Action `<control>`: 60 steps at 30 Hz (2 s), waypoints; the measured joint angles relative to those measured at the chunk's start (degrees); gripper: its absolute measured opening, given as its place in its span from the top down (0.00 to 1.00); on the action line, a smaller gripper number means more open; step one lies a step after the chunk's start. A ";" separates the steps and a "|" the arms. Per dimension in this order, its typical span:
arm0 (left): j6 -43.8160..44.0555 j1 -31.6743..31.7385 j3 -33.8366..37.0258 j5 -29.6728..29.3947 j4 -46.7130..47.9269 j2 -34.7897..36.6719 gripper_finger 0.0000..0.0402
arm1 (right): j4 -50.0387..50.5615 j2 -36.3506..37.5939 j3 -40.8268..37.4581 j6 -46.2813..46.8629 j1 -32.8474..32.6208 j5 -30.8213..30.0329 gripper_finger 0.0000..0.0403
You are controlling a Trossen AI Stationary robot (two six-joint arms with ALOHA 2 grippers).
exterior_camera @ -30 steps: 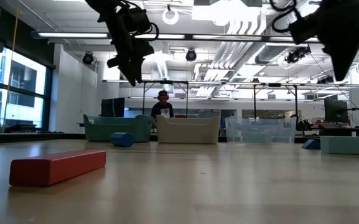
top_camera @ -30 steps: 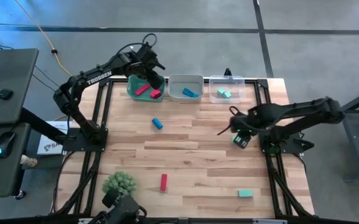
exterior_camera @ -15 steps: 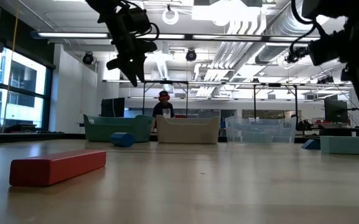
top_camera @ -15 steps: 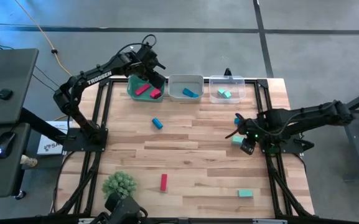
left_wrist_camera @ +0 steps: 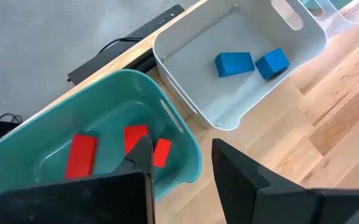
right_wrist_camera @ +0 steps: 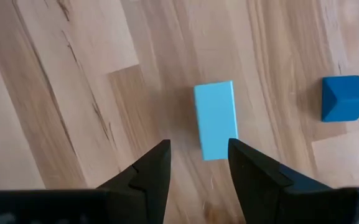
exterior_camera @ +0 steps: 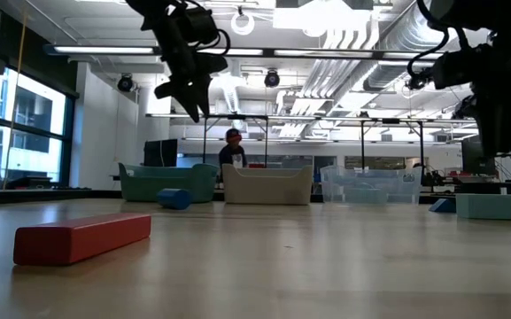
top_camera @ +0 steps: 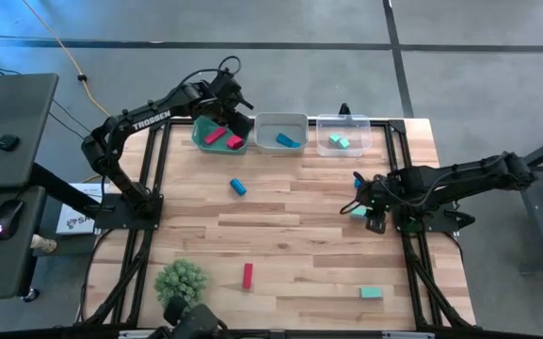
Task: Sort & place blocks by color
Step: Put the light blue block into the transparent bin
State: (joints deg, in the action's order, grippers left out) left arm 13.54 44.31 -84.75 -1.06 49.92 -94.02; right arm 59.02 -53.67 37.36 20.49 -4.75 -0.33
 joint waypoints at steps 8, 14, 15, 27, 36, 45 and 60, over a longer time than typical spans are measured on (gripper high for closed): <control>-0.15 -1.33 0.00 0.00 -0.01 0.00 0.79 | -2.49 -0.65 0.00 -2.14 -0.36 -1.09 0.63; -0.16 -1.37 0.00 0.00 0.00 -0.01 0.79 | -3.14 -6.76 0.00 1.86 2.81 7.87 0.62; -0.17 -1.37 0.00 0.00 0.02 0.00 0.79 | -3.18 -8.09 0.01 2.41 3.25 9.08 0.61; -4.13 -1.37 0.00 0.00 0.01 -0.04 0.79 | -2.31 -20.09 4.44 -2.73 5.59 2.18 0.41; -7.14 -1.37 0.00 -0.01 0.02 -0.04 0.79 | -2.11 -27.50 4.46 -9.17 8.20 2.39 0.41; -10.90 -1.35 0.00 -0.04 0.02 -0.04 0.79 | -2.21 -32.55 4.46 -10.27 10.03 2.37 0.41; -12.92 -1.35 0.00 -0.20 -0.01 -0.04 0.79 | -3.16 -35.28 4.92 -7.24 10.02 5.66 0.73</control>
State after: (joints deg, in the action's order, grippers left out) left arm 0.62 42.96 -84.75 -1.26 49.91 -94.06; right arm 55.86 -88.95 42.29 13.25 5.26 5.34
